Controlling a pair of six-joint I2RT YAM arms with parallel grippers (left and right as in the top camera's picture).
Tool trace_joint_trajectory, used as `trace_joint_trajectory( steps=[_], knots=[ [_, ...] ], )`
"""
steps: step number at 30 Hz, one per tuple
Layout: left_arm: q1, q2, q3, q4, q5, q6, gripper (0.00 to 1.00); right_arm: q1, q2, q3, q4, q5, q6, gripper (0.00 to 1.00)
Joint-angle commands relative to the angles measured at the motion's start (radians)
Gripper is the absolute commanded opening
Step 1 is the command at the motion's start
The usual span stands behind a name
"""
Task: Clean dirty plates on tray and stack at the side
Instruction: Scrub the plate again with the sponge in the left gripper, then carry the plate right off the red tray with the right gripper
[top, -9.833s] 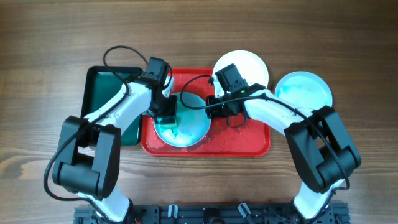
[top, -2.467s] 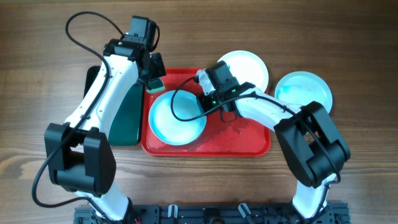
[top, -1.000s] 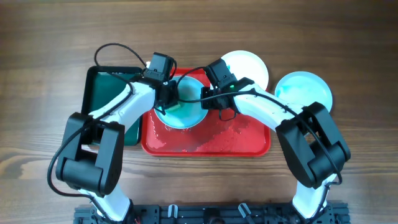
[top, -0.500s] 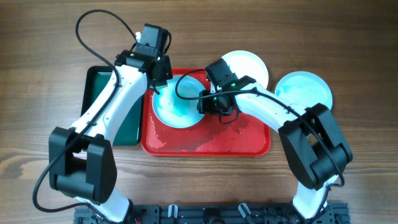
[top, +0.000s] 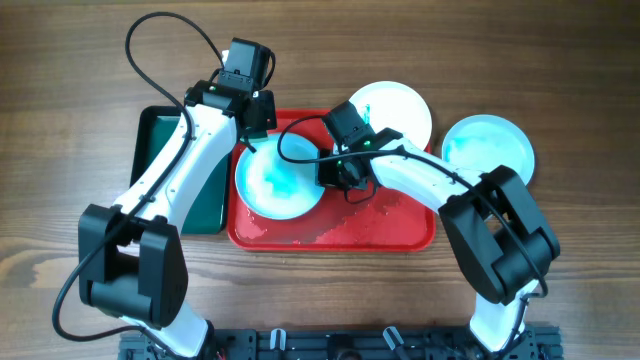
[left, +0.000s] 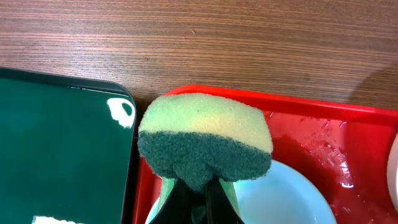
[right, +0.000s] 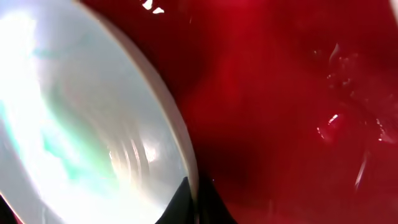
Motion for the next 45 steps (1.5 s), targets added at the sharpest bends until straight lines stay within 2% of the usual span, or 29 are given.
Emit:
trace_joint_trajectory(
  steps=[1,8,13,16,21,26,31,41,43,45],
  knots=[
    [0.003,-0.008,0.01,0.0,0.003,0.02,0.04,-0.006,0.001,-0.03,-0.058,0.073,-0.058,0.04],
    [0.003,-0.008,0.01,-0.001,0.011,-0.02,0.04,0.007,-0.238,-0.03,-0.231,0.484,-0.151,0.04],
    [0.003,-0.008,0.01,-0.013,0.129,-0.087,0.04,0.098,-0.369,-0.03,-0.302,0.861,-0.235,0.04],
    [0.003,-0.008,0.01,-0.028,0.141,-0.142,0.04,0.189,-0.399,-0.03,-0.345,1.096,-0.237,0.04],
    [0.003,-0.007,0.01,-0.044,0.141,-0.146,0.04,0.346,-0.402,-0.03,-0.393,1.411,-0.237,0.04],
    [0.003,-0.007,0.01,-0.045,0.141,-0.146,0.04,0.452,-0.402,-0.03,-0.394,1.6,-0.237,0.04],
    [0.003,-0.007,0.01,-0.045,0.141,-0.146,0.04,0.481,-0.402,-0.03,-0.391,1.684,-0.27,0.04],
    [0.003,-0.007,0.01,-0.045,0.141,-0.146,0.04,0.481,-0.402,-0.03,-0.386,1.697,-0.285,0.04],
    [0.003,-0.007,0.01,-0.045,0.141,-0.146,0.04,0.48,-0.402,-0.03,-0.381,1.602,-0.285,0.04],
    [0.003,-0.008,0.01,-0.045,0.141,-0.145,0.04,0.469,-0.402,-0.03,-0.384,1.308,-0.284,0.04]
  ],
)
